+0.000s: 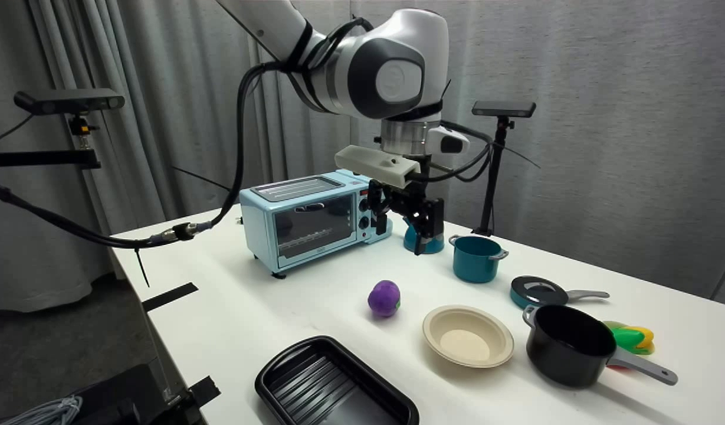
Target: Put the grape toy in the beige toy
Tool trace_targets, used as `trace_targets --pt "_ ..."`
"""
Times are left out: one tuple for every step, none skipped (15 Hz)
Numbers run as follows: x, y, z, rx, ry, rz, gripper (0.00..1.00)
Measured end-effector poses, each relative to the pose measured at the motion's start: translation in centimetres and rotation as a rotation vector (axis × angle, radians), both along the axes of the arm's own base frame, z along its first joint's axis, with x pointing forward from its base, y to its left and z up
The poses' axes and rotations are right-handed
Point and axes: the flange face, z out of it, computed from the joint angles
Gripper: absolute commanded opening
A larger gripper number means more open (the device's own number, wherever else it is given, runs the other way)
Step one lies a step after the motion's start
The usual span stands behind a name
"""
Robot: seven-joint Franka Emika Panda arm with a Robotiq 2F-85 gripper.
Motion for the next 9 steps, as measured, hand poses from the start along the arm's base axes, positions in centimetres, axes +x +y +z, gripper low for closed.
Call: trace_targets --pt "0.4 0.2 -0.6 0.005 0.006 0.011 1.0" --pt "0.8 0.4 -1.3 0.012 0.014 0.022 1.0" --pt "1.2 0.6 -2.1 0.023 0.024 0.034 1.0" --pt "1.5 0.9 -3.1 0.038 0.036 0.046 1.0" --pt "1.9 1.2 -4.2 0.052 0.047 0.059 1.0" --pt "2.2 1.5 -5.3 0.066 0.06 0.072 1.0" --pt "2.5 1.7 -6.5 0.076 0.074 0.083 1.0" --pt "2.8 1.9 -7.6 0.084 0.088 0.092 1.0" --pt "3.1 1.9 -8.7 0.088 0.101 0.098 1.0"
